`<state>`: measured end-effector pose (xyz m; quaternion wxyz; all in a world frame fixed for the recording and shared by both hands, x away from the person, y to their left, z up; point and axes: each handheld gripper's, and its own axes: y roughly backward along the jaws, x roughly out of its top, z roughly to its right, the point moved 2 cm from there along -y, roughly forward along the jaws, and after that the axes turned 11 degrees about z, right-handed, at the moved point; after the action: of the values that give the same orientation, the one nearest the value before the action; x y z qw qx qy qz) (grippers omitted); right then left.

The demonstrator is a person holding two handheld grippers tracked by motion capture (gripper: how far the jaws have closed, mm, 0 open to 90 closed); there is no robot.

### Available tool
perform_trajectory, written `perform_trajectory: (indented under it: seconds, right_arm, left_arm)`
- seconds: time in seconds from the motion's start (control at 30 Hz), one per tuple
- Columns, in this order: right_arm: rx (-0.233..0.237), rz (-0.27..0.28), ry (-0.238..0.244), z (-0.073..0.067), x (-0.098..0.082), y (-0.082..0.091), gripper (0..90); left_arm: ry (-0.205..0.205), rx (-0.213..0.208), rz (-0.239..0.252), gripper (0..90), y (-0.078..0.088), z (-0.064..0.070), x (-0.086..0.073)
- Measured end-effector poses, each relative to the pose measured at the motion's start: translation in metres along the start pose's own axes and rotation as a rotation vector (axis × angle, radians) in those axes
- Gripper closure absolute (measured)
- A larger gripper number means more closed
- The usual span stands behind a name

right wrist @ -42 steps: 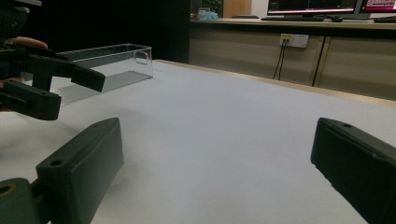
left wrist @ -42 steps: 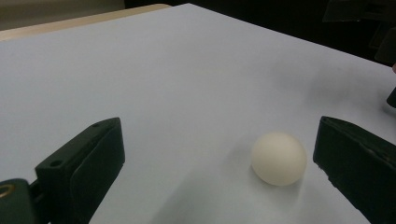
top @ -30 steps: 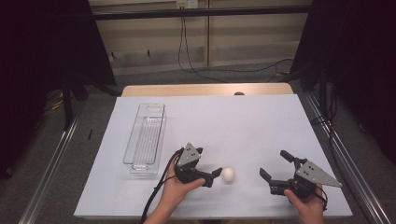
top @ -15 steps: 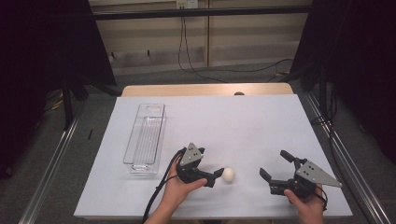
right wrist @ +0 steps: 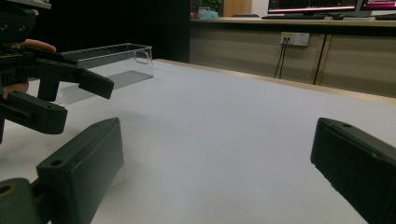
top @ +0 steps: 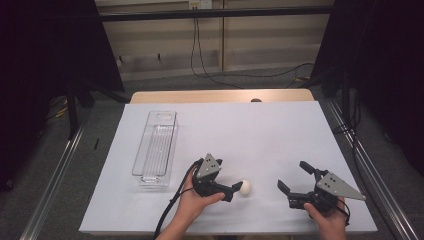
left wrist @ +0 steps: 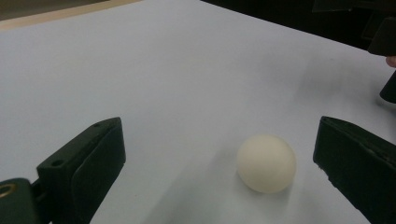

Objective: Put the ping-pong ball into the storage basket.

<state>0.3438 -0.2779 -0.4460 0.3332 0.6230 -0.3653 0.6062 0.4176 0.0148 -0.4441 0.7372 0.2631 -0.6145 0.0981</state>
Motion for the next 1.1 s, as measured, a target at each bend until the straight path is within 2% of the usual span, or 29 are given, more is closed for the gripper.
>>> perform_trajectory:
  seconds: [0.2,0.27,0.57,1.1]
  right_arm:
    - [0.003,0.0,0.001,0.0,0.0,0.0,2.0]
    - [0.004,0.001,-0.002,-0.001,0.0,0.0,2.0]
    - [0.001,0.0,0.001,0.0,0.0,0.0,2.0]
    - [0.001,0.0,-0.002,0.0,0.0,0.0,2.0]
  left_arm:
    - [0.0,-0.013,-0.011,2.3,-0.003,0.0,-0.002]
    - [-0.004,0.001,-0.024,2.2,-0.003,0.001,-0.002]
    - [-0.013,-0.004,-0.034,2.1,-0.008,0.003,-0.002]
    - [0.006,-0.026,-0.05,2.4,-0.013,0.003,-0.003]
